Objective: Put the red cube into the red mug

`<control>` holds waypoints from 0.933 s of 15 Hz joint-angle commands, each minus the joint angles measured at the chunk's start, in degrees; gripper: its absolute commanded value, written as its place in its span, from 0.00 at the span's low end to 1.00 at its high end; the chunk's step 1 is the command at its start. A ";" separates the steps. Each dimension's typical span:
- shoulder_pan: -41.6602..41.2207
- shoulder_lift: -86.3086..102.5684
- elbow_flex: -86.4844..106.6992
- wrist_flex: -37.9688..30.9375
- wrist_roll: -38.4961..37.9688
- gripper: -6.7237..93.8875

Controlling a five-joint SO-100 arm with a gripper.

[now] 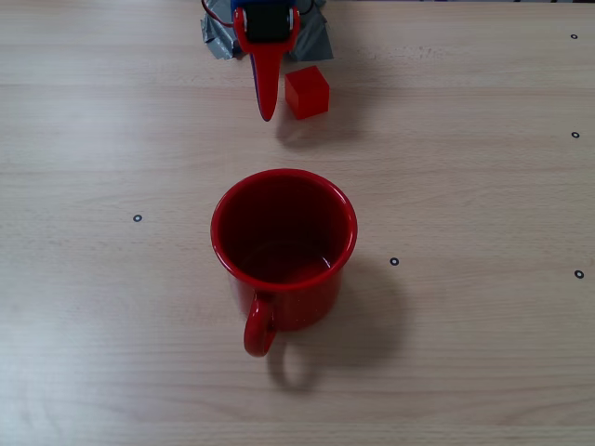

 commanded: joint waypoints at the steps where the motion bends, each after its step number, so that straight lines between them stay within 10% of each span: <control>1: -0.18 3.16 0.79 0.97 -1.05 0.07; 14: -0.97 2.81 0.18 1.85 -1.85 0.07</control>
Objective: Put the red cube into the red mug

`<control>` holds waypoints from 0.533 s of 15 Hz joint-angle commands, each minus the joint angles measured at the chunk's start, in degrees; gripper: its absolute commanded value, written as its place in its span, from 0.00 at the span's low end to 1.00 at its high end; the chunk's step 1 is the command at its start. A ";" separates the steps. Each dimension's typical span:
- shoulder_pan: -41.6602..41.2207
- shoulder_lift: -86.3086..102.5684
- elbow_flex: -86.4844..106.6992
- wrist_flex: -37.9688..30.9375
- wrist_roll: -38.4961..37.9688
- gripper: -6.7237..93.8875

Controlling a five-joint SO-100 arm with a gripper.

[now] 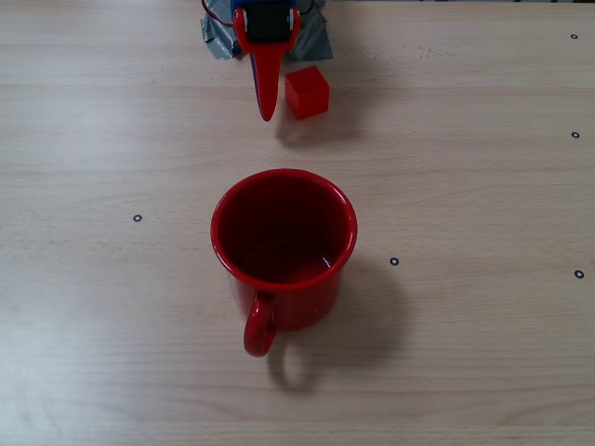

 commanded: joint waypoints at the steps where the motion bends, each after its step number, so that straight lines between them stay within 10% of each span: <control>1: -1.23 2.37 -1.23 2.46 -2.55 0.07; 8: -3.78 -14.77 -25.05 3.96 -5.71 0.07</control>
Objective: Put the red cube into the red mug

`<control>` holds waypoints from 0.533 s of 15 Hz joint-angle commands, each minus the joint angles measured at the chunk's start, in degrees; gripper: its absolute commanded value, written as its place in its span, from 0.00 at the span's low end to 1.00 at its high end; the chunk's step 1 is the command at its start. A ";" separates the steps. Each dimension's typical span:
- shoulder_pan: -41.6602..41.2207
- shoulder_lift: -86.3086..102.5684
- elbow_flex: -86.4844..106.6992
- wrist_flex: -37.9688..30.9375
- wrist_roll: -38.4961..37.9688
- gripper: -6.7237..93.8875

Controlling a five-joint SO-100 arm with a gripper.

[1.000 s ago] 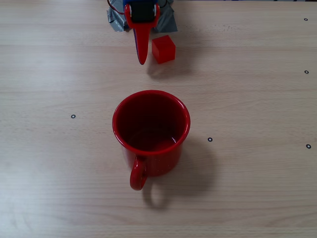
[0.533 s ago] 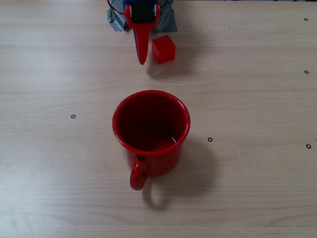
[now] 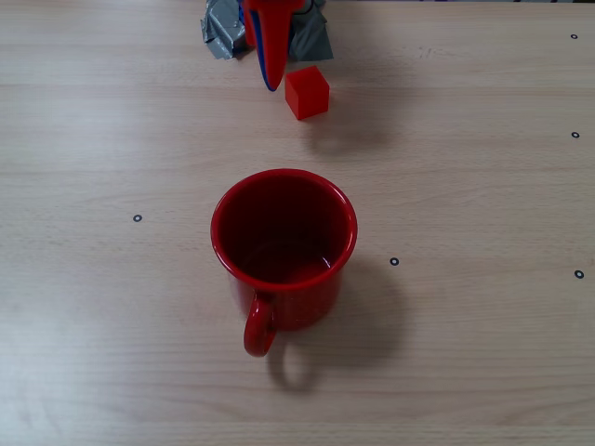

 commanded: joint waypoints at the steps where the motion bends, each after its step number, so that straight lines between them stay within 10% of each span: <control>1: -1.58 -4.13 -10.55 1.93 -1.76 0.07; 8: -12.83 -23.73 -34.19 19.78 0.97 0.08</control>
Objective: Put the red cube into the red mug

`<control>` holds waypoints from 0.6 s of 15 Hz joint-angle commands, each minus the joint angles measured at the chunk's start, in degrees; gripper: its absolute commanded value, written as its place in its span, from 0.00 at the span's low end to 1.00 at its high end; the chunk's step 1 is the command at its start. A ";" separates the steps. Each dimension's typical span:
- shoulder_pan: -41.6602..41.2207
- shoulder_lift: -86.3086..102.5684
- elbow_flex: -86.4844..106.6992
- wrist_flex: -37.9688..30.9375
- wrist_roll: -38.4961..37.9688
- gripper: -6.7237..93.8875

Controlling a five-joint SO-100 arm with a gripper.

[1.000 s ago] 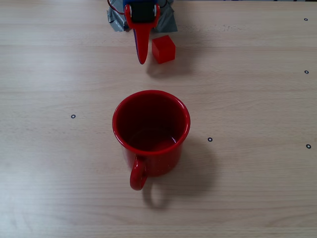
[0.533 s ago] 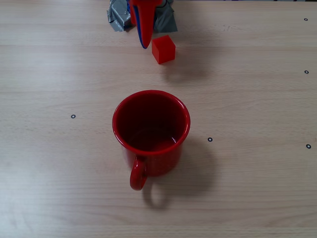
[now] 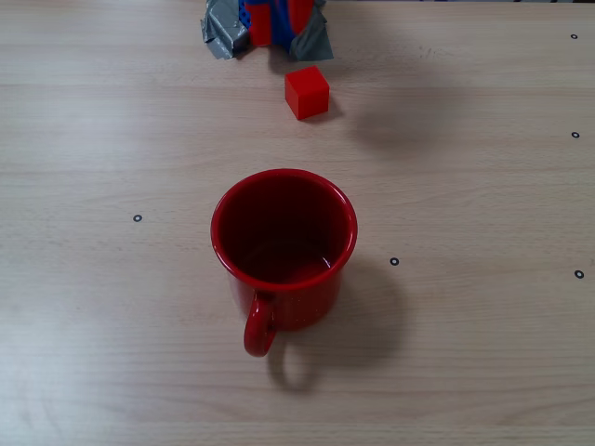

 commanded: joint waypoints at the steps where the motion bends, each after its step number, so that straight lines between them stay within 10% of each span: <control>1: -3.87 -3.52 -8.70 3.34 1.67 0.08; 9: -12.74 -5.27 -7.65 5.89 13.80 0.08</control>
